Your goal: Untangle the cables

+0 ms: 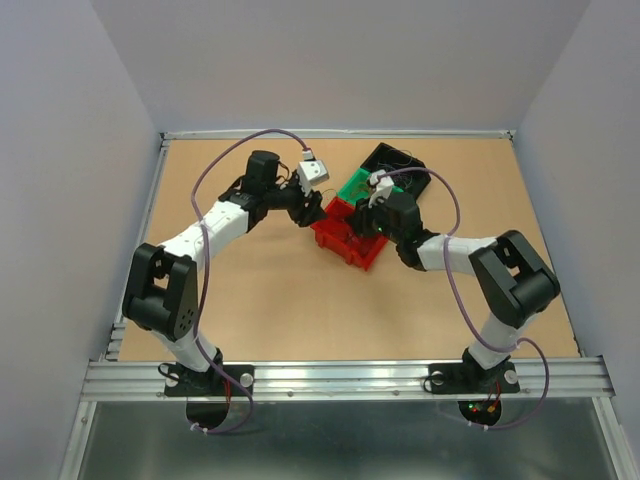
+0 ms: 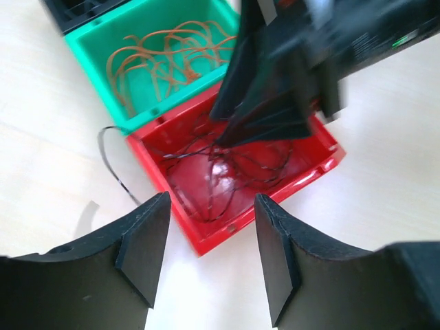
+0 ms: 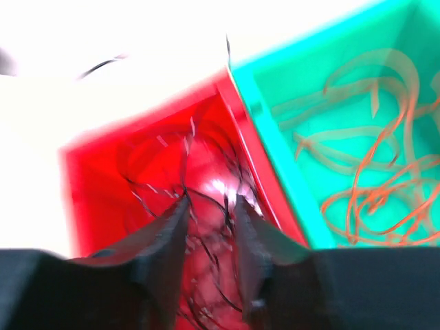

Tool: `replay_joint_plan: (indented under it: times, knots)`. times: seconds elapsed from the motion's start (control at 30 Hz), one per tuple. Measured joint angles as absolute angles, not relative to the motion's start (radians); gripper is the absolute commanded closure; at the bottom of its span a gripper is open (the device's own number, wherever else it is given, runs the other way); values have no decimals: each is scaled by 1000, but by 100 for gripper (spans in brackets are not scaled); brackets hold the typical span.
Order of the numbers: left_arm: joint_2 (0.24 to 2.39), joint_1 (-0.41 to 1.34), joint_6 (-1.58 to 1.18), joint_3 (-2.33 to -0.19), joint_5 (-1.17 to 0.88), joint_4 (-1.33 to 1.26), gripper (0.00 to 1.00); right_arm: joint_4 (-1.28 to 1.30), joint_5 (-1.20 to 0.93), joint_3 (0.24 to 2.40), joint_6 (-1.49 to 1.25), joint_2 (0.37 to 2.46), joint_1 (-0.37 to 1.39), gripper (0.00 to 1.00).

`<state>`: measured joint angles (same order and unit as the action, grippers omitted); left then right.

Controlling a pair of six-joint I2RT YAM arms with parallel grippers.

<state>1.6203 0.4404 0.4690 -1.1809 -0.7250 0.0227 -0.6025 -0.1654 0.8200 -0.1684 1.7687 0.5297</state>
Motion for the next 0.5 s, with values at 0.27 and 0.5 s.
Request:
replay_joint_plan:
  times: [0.27,0.5]
  knots:
    - [1615,359,414,-1138,-784,-56,38,-598,-163,794,-192,1572,534,17]
    - [1597,350,395,-1113,-816,-94,38,-595,-155,648,-208,1441,539,13]
